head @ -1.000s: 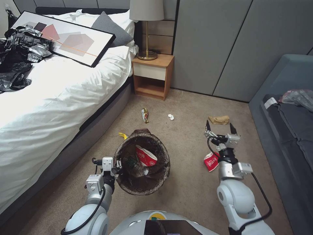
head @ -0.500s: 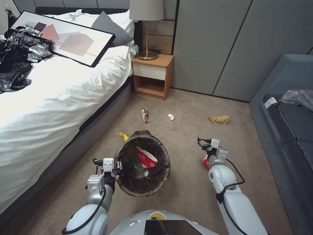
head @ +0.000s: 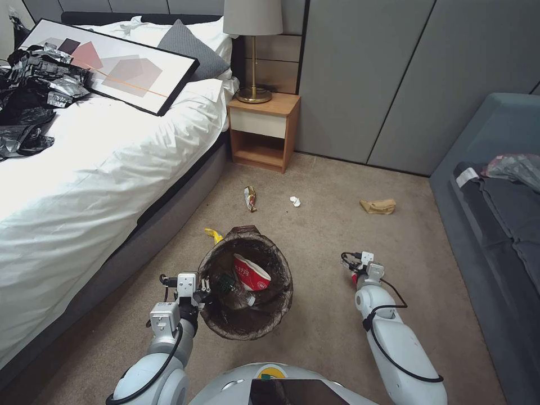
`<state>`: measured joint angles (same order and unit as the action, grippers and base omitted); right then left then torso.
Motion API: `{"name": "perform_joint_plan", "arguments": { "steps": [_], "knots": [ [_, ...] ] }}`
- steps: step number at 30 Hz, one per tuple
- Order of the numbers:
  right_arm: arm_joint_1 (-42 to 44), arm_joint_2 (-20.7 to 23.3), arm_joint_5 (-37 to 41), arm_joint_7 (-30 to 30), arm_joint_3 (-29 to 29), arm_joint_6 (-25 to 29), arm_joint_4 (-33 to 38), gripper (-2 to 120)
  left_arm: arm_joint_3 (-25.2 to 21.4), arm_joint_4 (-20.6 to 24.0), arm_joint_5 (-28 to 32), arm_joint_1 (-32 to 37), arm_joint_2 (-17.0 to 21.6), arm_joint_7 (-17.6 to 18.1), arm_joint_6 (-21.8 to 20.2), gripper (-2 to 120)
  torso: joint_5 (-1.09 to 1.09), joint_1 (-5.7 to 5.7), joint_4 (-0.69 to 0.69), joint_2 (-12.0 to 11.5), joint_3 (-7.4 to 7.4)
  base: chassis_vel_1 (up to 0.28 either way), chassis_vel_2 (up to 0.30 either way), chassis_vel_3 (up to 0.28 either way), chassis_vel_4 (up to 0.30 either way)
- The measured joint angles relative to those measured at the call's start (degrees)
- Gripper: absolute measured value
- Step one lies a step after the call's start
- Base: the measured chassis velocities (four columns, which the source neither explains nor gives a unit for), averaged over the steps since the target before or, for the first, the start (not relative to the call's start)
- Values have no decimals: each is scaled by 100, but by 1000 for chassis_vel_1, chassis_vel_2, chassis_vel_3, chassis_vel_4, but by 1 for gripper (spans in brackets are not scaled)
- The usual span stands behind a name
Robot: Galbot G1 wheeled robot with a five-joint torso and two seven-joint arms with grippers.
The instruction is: Pick up the trash bin, then pick up the garbage from the floor and place it into the trash bin.
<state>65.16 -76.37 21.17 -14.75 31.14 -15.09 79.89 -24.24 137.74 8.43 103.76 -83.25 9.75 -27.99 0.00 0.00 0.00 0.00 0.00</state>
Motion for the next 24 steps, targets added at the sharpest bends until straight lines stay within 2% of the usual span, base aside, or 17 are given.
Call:
{"name": "perform_joint_plan", "arguments": {
  "steps": [6, 16, 24],
  "knots": [
    [-125, -16, -291, 71, 106, 398, -680, 100, 21, 0, -11, 14, 11, 1, 9, 0, 0, 0, -1, 0, 0, 0, 0, 0, 0],
    [-373, -58, -356, 170, 131, 636, -1472, 100, 35, 19, -45, 45, -2, 2, 34, 0, 0, 0, 0, 0, 0, 0, 0, 0, 0],
    [-780, -157, -630, 589, 130, 1091, -2452, 98, 95, 17, -149, 99, -49, -4, 63, 0, -2, 0, -1, 0, 0, 0, 0, 0, 0]
  ]
}}
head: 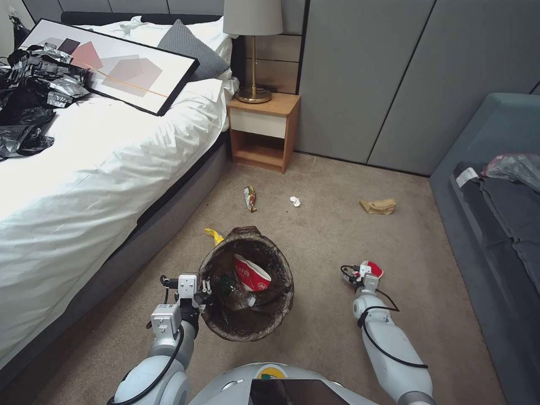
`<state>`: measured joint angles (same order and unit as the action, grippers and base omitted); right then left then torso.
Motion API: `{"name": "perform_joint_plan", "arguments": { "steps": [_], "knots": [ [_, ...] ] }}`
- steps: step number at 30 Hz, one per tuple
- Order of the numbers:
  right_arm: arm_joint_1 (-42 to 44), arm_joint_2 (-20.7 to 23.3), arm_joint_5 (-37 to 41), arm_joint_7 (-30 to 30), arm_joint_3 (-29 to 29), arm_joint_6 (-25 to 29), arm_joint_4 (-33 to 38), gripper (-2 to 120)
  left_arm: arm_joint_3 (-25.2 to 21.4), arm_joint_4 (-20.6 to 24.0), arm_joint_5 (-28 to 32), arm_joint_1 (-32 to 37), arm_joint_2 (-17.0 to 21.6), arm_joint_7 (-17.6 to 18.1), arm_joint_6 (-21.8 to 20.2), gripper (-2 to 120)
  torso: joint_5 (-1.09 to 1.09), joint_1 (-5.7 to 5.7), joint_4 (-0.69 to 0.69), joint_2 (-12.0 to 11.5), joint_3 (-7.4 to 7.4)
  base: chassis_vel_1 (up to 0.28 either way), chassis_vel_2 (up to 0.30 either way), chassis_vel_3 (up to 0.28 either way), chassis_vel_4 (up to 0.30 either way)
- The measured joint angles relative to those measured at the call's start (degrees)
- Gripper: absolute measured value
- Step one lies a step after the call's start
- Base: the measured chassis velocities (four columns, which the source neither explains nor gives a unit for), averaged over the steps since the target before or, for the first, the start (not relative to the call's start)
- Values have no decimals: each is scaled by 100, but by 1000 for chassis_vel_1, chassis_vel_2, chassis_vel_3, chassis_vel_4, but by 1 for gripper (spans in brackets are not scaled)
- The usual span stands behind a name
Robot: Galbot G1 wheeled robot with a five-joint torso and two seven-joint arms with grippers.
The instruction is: Pick up the trash bin, then pick up the garbage from the floor and place it into the trash bin.
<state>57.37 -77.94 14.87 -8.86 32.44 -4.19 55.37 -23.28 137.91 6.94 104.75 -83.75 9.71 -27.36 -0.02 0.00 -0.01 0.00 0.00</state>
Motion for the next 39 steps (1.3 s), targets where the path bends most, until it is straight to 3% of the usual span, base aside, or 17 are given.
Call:
{"name": "perform_joint_plan", "arguments": {
  "steps": [3, 13, 32, 39],
  "knots": [
    [-84, -11, -108, 77, 5, 59, -153, 94, 19, -8, -26, 16, -6, -2, 9, 0, -1, 0, 0, 0, 0, 0, 0, 0, 0],
    [-298, 44, -250, 224, 30, 589, -654, 64, -7, -58, -41, 21, -12, -4, 22, 0, 1, 0, 0, 0, 0, 0, 0, 0, 0],
    [-261, 61, -264, 315, 33, 928, -663, 21, 23, -112, -67, 6, -9, -13, 48, 0, 3, 0, 2, 0, 0, 0, 0, 0, 0],
    [-145, 79, -260, 312, 35, 1002, -383, 18, 24, -116, -61, -11, -2, -14, 51, 0, 5, 0, 2, 0, 0, 0, 0, 0, 0]
  ]
}}
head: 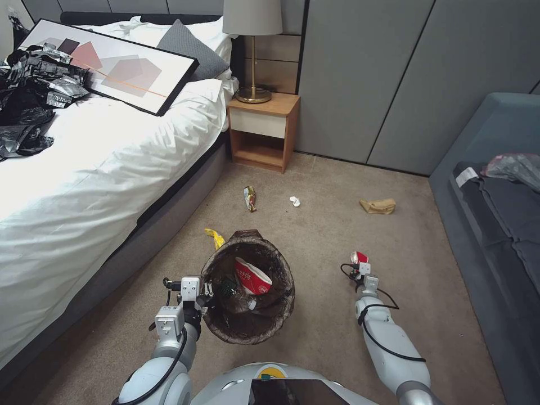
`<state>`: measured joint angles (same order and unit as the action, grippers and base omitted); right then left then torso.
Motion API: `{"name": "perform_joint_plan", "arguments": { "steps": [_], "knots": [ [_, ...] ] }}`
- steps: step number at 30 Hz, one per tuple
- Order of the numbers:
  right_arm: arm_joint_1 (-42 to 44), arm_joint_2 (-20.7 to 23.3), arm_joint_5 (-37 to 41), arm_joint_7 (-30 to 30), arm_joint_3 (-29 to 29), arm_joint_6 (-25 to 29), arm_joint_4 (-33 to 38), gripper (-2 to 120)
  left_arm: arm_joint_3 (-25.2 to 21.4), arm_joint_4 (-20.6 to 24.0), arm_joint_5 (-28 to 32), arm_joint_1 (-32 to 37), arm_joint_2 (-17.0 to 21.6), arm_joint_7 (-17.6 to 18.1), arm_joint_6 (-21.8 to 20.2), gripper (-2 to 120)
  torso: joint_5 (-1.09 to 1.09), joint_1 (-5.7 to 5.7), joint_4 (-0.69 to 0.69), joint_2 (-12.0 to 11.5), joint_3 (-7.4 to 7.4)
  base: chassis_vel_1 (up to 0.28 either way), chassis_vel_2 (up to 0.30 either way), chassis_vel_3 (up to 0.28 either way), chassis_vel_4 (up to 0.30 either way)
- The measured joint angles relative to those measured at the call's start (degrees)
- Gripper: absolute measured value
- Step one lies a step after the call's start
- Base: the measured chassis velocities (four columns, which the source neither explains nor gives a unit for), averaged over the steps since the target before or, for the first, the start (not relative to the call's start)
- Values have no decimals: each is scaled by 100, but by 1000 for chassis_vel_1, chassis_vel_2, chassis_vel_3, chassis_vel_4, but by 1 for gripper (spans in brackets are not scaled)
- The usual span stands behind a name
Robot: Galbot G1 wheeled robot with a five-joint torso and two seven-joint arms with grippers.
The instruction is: Pick up the trash bin, then pick up the garbage from the floor and place it into the trash bin.
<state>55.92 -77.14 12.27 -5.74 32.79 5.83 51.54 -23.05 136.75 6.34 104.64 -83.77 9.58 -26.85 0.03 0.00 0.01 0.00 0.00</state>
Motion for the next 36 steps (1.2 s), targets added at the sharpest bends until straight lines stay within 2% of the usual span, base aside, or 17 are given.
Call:
{"name": "perform_joint_plan", "arguments": {
  "steps": [11, 15, 17, 18, 20, 22, 24, 25, 26, 27, 28, 29, 32, 33, 36],
  "knots": [
    [137, 34, 5, -27, 40, 110, 374, 16, 4, 4, 7, -5, 7, 0, 1, 0, -2, 0, -1, 0, 0, 0, 0, 0, 0],
    [305, 79, 81, -43, 79, 164, 917, 15, 4, 9, 12, -3, 15, 0, 3, 0, -3, 0, -1, 0, 0, 0, 0, 0, 0],
    [536, 120, 233, 16, 106, 250, 1623, 15, 5, 9, 13, 1, 20, 0, 6, 0, -3, 0, -1, 0, 0, 0, 0, 0, 0],
    [536, 120, 233, 16, 106, 250, 1623, 15, 5, 9, 13, 1, 20, 0, 6, 0, -3, 0, -1, 0, 0, 0, 0, 0, 0],
    [917, 168, 559, 455, 139, 542, 2641, 15, 12, 3, 14, -2, 21, 0, 7, 0, -4, 0, -1, 0, 0, 0, 0, 0, 0],
    [1029, 179, 637, 644, 144, 658, 2872, 15, 17, 0, 16, -3, 20, 1, 7, 0, -6, 0, -1, 0, 0, 0, 0, 0, 0],
    [1450, 211, 977, 1623, 149, 1146, 3691, 15, 40, -10, 21, 0, 20, 1, 7, 0, -2, 0, -3, 0, 0, 0, 0, 0, 0],
    [1450, 211, 977, 1623, 149, 1146, 3691, 15, 40, -10, 21, 0, 20, 1, 7, 0, -2, 0, -3, 0, 0, 0, 0, 0, 0],
    [1650, 240, 1183, 2173, 132, 1381, 4133, 15, 54, -12, 26, 6, 22, 1, 7, 0, -2, 0, -3, 0, 1, 0, 0, 0, 0],
    [1756, 260, 1277, 2452, 113, 1486, 4369, 15, 59, -13, 28, 7, 21, 1, 7, 0, -6, 0, -1, 0, 0, 0, 0, 0, 0],
    [1977, 300, 1442, 3051, 60, 1604, 4842, 15, 71, -13, 34, 9, 23, 0, 7, 0, -4, 1, -1, 0, 1, 0, 0, 0, 0],
    [1977, 300, 1442, 3051, 60, 1604, 4842, 15, 71, -13, 34, 9, 23, 0, 7, 0, -4, 1, -1, 0, 1, 0, 0, 0, 0],
    [2446, 450, 1742, 4250, -138, 1584, 5894, 14, 76, -12, 46, 9, 45, 0, 7, 0, -5, 1, -2, 0, 0, 0, 0, 0, 0],
    [2446, 450, 1742, 4250, -138, 1584, 5894, 14, 76, -12, 46, 9, 45, 0, 7, 0, -5, 1, -2, 0, 0, 0, 0, 0, 0],
    [2753, 639, 2036, 5034, -382, 1227, 6653, 14, 91, -22, 51, -2, 58, 1, 7, 0, -4, 1, -2, 0, 1, 0, 0, 0, 0]
  ]
}}
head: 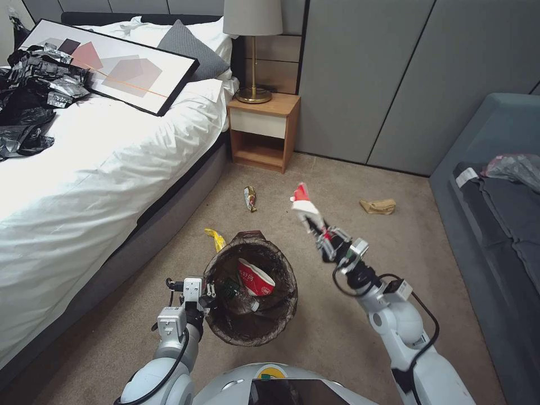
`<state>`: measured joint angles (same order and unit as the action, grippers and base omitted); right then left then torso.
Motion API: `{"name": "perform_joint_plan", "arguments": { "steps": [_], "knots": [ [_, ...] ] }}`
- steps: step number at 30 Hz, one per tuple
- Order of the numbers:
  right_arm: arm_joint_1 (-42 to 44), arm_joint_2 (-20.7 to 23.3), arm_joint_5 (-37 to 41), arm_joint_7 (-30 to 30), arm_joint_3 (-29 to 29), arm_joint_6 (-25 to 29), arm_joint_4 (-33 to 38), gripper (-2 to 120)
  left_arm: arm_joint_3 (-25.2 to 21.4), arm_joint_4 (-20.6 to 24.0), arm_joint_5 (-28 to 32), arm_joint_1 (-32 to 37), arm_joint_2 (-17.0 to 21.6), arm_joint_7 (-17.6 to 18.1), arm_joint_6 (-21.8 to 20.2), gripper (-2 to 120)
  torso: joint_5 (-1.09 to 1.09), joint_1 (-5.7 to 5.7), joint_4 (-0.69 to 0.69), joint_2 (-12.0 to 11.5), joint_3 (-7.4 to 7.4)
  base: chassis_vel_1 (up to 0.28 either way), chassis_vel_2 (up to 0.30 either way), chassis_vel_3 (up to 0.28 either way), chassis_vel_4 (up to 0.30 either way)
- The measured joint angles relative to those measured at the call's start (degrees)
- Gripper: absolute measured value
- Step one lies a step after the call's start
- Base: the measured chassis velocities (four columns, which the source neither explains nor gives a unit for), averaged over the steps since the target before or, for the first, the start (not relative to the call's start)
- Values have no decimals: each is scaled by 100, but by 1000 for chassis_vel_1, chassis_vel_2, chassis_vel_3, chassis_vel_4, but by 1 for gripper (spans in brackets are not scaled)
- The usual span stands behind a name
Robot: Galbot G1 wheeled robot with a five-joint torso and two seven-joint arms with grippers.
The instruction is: Pick up the trash bin, then pick up the garbage from the floor and place it into the trash bin.
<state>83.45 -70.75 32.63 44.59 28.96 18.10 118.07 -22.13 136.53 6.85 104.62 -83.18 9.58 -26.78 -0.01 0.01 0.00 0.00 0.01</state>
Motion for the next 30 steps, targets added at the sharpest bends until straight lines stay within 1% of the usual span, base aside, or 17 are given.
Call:
{"name": "perform_joint_plan", "arguments": {
  "steps": [1, 3, 5, 9, 17, 22, 30],
  "knots": [
    [0, 0, 0, 0, 0, 0, 0, 14, 0, 0, 0, 0, 0, 0, 0, 0, 0, 0, 0, 0, 0, 0, 0, 0, 0],
    [129, 150, 138, 357, -165, -251, 305, 14, 40, -21, 1, -4, 2, -1, 0, 0, 0, 0, 0, 0, 0, 0, 0, 0, 0],
    [194, 280, 145, 619, -291, -377, 457, 14, 66, -34, 1, -13, -4, -1, 0, 0, 0, 0, 1, 0, 0, 0, 0, 0, 0],
    [311, 422, 73, 815, -431, -428, 499, 14, 66, -37, 0, -25, -9, -2, 0, 0, 0, 0, 0, 0, 0, 0, 0, 0, 0],
    [419, 473, -216, 911, -718, -348, 179, 14, 116, -38, -21, -2, -51, -2, 5, 0, 1, 0, 0, 0, 0, 0, 0, 0, 0],
    [314, 279, -368, 878, -892, -321, -155, 14, 126, -34, -30, 14, -62, -2, 16, 0, 1, 0, 1, 0, -1, 0, 0, 0, 0],
    [278, 111, -631, 710, -979, -213, -515, 15, 119, -13, -16, 11, -74, -2, 20, 0, 1, 0, 0, 0, -1, 0, 0, 0, 0]
  ]
}}
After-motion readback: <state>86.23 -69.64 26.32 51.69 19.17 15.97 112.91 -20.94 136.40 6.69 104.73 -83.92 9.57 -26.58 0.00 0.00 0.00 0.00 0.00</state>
